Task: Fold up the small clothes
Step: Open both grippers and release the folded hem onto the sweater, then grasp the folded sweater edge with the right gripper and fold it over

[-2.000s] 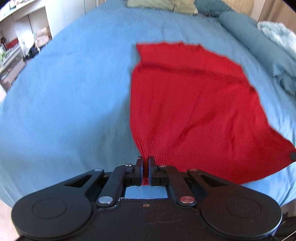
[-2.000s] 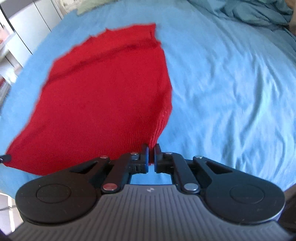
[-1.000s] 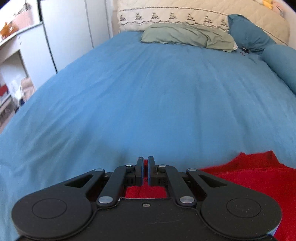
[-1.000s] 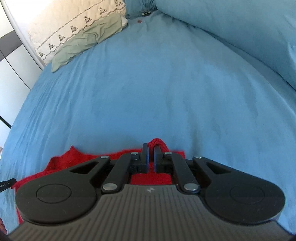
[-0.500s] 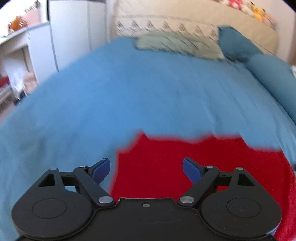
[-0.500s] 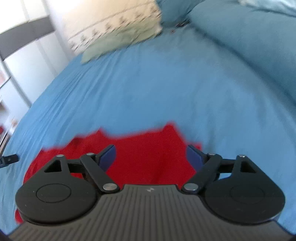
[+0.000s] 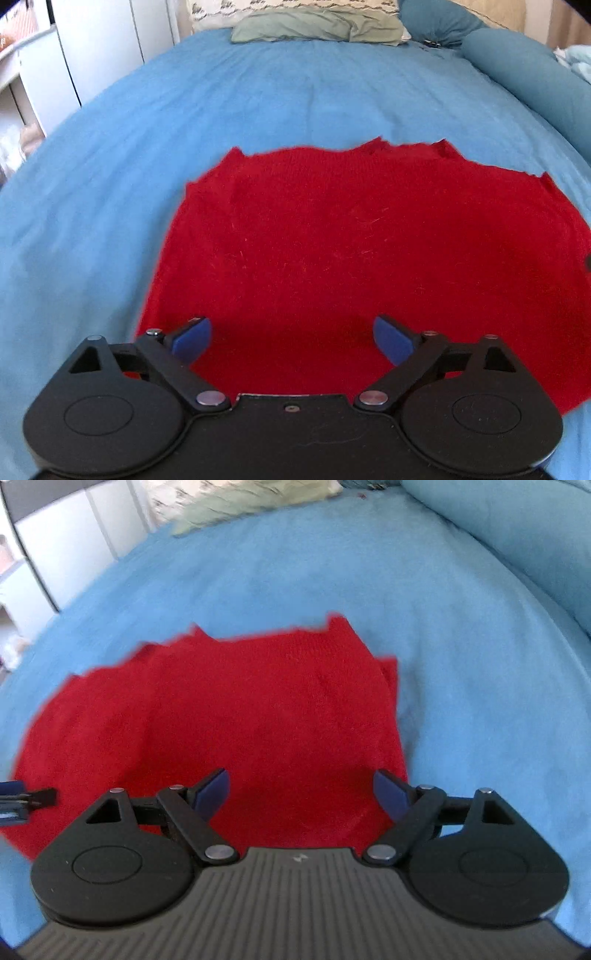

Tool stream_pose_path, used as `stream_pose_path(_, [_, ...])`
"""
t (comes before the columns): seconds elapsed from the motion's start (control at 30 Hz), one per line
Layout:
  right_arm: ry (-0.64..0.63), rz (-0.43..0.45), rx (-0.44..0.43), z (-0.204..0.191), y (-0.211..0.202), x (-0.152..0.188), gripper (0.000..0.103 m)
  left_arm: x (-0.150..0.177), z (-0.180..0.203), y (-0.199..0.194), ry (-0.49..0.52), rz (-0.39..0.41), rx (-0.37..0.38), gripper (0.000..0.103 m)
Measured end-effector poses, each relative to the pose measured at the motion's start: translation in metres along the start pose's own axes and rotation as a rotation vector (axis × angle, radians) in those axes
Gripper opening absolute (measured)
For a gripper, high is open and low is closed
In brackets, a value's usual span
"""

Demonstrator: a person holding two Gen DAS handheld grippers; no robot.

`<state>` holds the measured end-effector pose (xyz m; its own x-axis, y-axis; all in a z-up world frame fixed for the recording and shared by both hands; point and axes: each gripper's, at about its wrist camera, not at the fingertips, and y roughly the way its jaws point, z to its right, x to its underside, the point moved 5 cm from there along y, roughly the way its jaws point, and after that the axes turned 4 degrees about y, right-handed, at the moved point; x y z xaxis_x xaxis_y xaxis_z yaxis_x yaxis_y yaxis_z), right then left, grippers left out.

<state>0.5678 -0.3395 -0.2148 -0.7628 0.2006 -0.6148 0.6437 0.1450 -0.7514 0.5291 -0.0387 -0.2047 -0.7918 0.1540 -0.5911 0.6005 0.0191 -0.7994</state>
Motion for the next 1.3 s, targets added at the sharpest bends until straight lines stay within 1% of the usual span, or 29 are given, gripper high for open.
stream_pose_path(0.03, [-0.015, 0.024, -0.017, -0.003, -0.015, -0.005, 0.101, -0.003, 0.003, -0.008, 0.012, 0.01, -0.002, 0.097])
stream_pose_path(0.1, [-0.042, 0.051, -0.019, -0.002, -0.041, -0.013, 0.101, -0.008, 0.011, -0.028, 0.03, 0.017, 0.012, 0.097])
stream_pose_path(0.17, [-0.073, 0.042, -0.017, 0.004, -0.062, -0.016, 0.101, -0.014, 0.021, -0.048, 0.033, 0.01, 0.041, 0.098])
stream_pose_path(0.23, [-0.092, 0.011, 0.004, 0.012, -0.073, -0.017, 0.101, -0.018, 0.033, -0.062, 0.038, 0.002, 0.07, 0.099])
stream_pose_path(0.37, [-0.047, -0.052, -0.015, 0.034, -0.079, -0.009, 0.101, -0.023, 0.063, -0.067, 0.073, -0.01, 0.085, 0.099])
stream_pose_path(0.47, [-0.023, -0.092, -0.03, 0.046, -0.061, -0.003, 0.098, -0.024, 0.08, -0.048, 0.084, -0.016, 0.1, 0.099])
stream_pose_path(0.5, [-0.013, -0.102, -0.037, 0.048, -0.053, -0.001, 0.096, -0.023, 0.085, -0.04, 0.082, -0.018, 0.108, 0.099])
stream_pose_path(0.6, [0.024, -0.143, -0.07, 0.054, -0.02, 0.003, 0.082, -0.022, 0.094, -0.019, 0.08, -0.02, 0.124, 0.098])
stream_pose_path(0.67, [0.04, -0.17, -0.094, 0.058, -0.005, 0.01, 0.081, -0.02, 0.098, -0.004, 0.085, -0.022, 0.127, 0.098])
stream_pose_path(0.77, [0.033, -0.131, -0.101, 0.056, 0.004, 0.015, 0.08, -0.016, 0.1, 0.011, 0.087, -0.037, 0.119, 0.096])
stream_pose_path(0.8, [0.026, -0.126, -0.095, 0.054, 0.004, 0.016, 0.076, -0.014, 0.099, 0.016, 0.085, -0.044, 0.115, 0.096])
stream_pose_path(0.83, [0.019, -0.123, -0.093, 0.052, 0.004, 0.016, 0.066, -0.013, 0.098, 0.02, 0.082, -0.051, 0.118, 0.097])
stream_pose_path(0.87, [0.013, -0.127, -0.098, 0.05, 0.003, 0.016, 0.06, -0.01, 0.097, 0.024, 0.078, -0.058, 0.123, 0.097])
stream_pose_path(0.9, [0.01, -0.137, -0.109, 0.047, 0.004, 0.017, 0.05, -0.009, 0.097, 0.027, 0.081, -0.061, 0.124, 0.099])
stream_pose_path(0.97, [-0.007, -0.15, -0.099, 0.041, 0.003, 0.016, 0.044, -0.009, 0.1, 0.033, 0.116, -0.067, 0.113, 0.103])
stream_pose_path(1.03, [-0.009, -0.162, -0.076, 0.036, 0.003, 0.013, 0.031, -0.011, 0.101, 0.039, 0.13, -0.086, 0.113, 0.103])
stream_pose_path(1.1, [0.033, -0.177, -0.056, 0.033, -0.002, 0.005, 0.028, -0.015, 0.098, 0.045, 0.118, -0.107, 0.129, 0.103])
stream_pose_path(1.2, [0.061, -0.176, -0.044, 0.019, -0.019, -0.014, 0.027, -0.019, 0.094, 0.044, 0.14, -0.127, 0.153, 0.103])
stream_pose_path(1.23, [0.061, -0.174, -0.05, 0.01, -0.028, -0.024, 0.027, -0.021, 0.091, 0.042, 0.137, -0.138, 0.169, 0.103])
stream_pose_path(1.27, [0.054, -0.17, -0.058, -0.002, -0.037, -0.035, 0.027, -0.023, 0.085, 0.036, 0.124, -0.145, 0.18, 0.099])
stream_pose_path(1.3, [0.039, -0.164, -0.068, -0.018, -0.046, -0.046, 0.027, -0.025, 0.076, 0.03, 0.105, -0.144, 0.185, 0.098])
